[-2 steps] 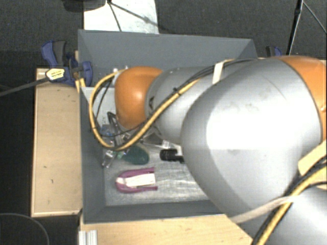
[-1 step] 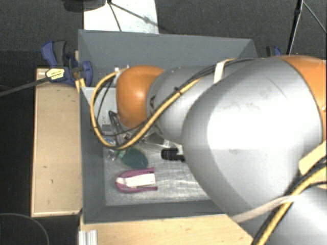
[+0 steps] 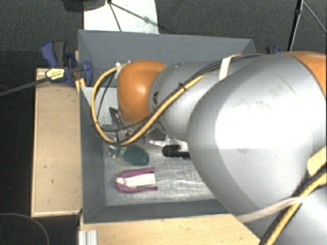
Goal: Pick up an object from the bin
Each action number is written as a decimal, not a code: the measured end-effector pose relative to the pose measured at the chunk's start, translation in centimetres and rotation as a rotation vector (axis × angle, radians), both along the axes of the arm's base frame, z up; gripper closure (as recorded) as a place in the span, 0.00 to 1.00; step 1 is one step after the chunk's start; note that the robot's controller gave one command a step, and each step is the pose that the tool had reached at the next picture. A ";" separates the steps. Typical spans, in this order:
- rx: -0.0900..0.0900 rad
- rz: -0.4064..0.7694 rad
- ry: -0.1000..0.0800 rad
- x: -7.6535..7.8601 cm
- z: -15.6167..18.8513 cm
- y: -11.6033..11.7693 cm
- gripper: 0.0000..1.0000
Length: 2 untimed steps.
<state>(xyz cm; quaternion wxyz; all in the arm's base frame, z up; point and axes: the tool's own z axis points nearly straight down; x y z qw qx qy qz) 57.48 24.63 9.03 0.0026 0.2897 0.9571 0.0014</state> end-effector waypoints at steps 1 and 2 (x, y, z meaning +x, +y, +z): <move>0.001 0.004 -0.001 0.2 5.1 0.0 1.00; 0.001 0.011 0.000 0.3 10.0 0.1 1.00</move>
Offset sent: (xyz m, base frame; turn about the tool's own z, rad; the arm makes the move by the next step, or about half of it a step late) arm 0.0001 0.0000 0.0477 0.0000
